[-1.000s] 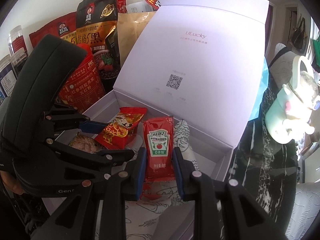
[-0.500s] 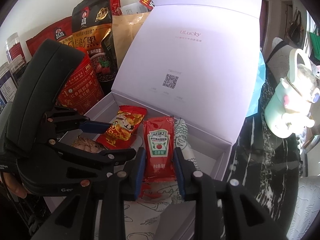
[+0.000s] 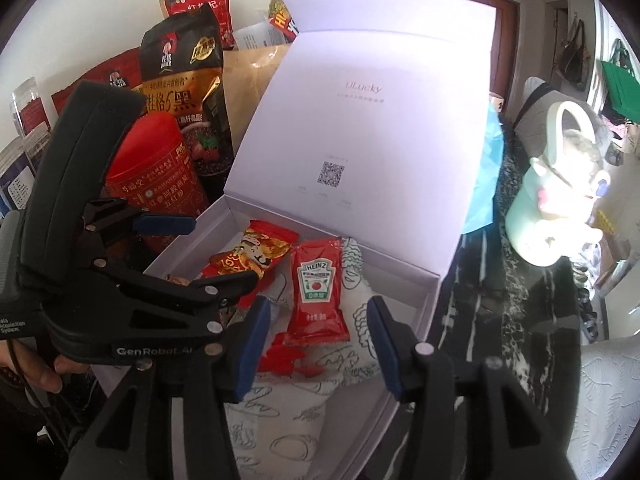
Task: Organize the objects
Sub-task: 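Lower both items into the lavender box and open both tools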
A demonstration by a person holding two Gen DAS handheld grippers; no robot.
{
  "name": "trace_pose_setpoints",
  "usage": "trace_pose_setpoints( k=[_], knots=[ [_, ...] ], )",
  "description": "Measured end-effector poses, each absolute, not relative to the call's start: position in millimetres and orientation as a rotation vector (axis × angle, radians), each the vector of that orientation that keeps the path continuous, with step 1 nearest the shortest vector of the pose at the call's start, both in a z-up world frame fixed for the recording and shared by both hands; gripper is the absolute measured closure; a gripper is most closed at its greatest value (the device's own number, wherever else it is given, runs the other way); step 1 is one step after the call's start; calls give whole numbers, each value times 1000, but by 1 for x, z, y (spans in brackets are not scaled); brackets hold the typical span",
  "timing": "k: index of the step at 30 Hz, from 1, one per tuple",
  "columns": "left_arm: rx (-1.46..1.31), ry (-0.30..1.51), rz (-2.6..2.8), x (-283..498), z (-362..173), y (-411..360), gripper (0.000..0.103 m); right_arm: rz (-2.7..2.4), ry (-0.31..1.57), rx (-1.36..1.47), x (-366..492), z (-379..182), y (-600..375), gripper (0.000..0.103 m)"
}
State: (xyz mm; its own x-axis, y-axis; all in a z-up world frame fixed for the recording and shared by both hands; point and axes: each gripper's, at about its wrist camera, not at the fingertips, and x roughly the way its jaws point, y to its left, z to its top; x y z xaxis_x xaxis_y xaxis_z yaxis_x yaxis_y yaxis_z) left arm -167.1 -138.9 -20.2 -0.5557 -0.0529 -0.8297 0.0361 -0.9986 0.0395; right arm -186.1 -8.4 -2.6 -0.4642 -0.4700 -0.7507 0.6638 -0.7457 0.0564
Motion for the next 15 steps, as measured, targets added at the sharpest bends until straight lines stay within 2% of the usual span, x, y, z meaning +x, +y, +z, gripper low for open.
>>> trace_pose_setpoints(
  k=[11, 15],
  knots=[
    [1333, -5, -2802, -138, 25, -152, 22, -2331, 301, 947, -153, 40, 11, 39],
    [1289, -10, -2813, -129, 36, -132, 22, -2358, 303, 915, -139, 54, 15, 37]
  ],
)
